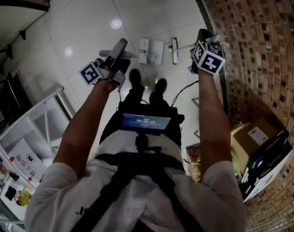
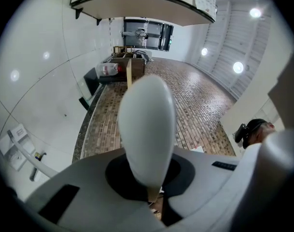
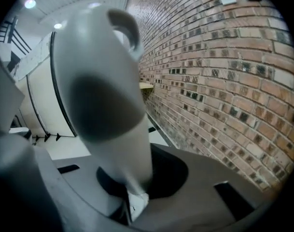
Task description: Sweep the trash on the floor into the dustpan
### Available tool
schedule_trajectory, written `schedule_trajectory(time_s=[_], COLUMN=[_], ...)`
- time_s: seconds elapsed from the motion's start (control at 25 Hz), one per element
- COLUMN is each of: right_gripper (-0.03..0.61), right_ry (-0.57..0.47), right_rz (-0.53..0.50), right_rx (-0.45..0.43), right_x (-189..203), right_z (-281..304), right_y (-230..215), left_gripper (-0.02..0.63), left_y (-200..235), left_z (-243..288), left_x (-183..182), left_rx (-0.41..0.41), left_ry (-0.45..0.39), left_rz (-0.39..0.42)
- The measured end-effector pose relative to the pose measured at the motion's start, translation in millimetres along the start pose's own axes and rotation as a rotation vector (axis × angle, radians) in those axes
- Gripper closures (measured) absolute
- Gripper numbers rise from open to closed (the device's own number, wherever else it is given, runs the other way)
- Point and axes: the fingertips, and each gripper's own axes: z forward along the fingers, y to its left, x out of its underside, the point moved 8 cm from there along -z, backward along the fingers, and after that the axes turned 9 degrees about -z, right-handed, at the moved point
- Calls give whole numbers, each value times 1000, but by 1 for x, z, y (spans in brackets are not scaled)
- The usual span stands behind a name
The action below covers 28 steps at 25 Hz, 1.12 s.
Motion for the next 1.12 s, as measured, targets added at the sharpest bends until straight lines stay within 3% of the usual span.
schedule_trajectory(time_s=[0.4,0.68,0.88,1.12], right_gripper=[558,571,578,578], right_ry=[-60,-132,-153,-109], right_rz=[128,6,-94,-185], right_rx=[-80,-57,8,83], right_x=[11,8,3,18], right_z=[-51,-91,-111,-91], right_y=[-5,-50,-121,-212], left_gripper=[612,612,612,612], left_y=[3,-9,-11,-7], left_z=[-1,13,45,85], left_x=[-8,4,34,76], left_rx=[-2,73,69,50], left_ry=[37,30,65,95], left_rz=[-15,-28,2,17])
